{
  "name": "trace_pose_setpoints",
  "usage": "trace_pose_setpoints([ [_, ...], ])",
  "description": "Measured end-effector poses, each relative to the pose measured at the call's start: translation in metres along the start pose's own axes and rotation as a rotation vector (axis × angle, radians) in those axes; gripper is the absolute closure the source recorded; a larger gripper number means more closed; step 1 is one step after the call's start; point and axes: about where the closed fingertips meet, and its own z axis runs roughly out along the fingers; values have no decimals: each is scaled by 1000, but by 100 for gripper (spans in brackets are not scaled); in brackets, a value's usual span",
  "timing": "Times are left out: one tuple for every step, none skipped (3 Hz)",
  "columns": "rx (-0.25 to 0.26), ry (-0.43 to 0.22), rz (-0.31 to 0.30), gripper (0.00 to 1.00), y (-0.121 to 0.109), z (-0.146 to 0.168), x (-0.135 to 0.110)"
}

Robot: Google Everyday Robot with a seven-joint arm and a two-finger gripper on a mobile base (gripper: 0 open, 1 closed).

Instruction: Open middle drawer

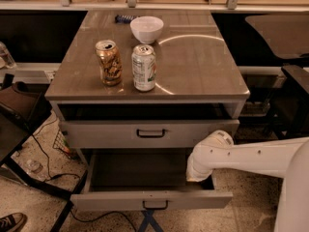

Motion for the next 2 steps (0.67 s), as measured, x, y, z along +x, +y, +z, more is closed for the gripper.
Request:
trace_pose_setpoints([
  [-8, -39, 26, 100, 1, 26, 10],
  [-12, -71, 32, 100, 6, 47, 15],
])
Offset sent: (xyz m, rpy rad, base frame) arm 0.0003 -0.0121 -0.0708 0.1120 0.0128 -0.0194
